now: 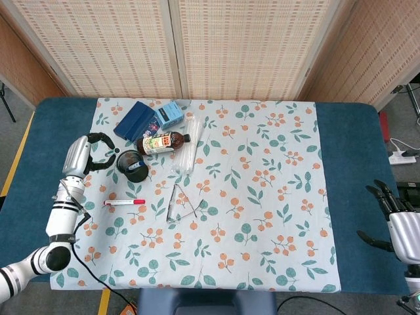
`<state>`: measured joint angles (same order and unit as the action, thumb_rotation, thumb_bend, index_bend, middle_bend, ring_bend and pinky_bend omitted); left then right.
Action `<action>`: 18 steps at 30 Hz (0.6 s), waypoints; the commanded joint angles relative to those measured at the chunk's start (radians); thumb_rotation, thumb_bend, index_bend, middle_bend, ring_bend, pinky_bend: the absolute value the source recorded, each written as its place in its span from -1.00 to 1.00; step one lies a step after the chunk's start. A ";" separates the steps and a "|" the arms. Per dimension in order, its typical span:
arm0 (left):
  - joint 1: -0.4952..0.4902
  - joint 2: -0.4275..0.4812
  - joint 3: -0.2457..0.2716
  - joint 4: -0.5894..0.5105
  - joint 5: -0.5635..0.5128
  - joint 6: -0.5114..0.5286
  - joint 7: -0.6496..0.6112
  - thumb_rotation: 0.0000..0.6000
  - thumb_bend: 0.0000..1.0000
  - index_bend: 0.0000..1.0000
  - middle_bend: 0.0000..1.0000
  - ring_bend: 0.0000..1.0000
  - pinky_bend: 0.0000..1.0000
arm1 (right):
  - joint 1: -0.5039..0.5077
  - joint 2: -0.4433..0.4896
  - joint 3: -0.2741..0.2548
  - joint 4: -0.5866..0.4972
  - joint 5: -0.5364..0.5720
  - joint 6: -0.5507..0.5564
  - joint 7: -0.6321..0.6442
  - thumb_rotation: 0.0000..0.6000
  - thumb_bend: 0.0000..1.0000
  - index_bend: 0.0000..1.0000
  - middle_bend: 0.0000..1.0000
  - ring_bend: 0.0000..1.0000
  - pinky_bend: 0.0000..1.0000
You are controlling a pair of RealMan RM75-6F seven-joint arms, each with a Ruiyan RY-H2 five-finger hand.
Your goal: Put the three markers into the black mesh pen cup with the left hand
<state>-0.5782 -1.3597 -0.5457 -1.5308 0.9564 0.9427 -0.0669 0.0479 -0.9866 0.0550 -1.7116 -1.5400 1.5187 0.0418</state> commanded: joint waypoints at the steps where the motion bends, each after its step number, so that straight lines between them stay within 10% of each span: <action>1: -0.043 -0.041 0.015 0.084 -0.021 -0.038 -0.068 1.00 -0.40 0.20 0.19 -0.44 -0.49 | 0.000 -0.001 0.002 0.001 0.005 -0.001 0.000 1.00 -1.00 -0.68 -0.88 -0.41 -0.39; 18: -0.084 -0.133 0.061 0.181 -0.036 -0.089 -0.227 1.00 -0.40 0.20 0.19 -0.44 -0.50 | 0.005 -0.005 0.005 0.009 0.017 -0.015 0.004 1.00 -1.00 -0.68 -0.88 -0.41 -0.39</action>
<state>-0.6596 -1.4904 -0.4865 -1.3515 0.9201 0.8530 -0.2953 0.0527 -0.9920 0.0595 -1.7024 -1.5227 1.5034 0.0454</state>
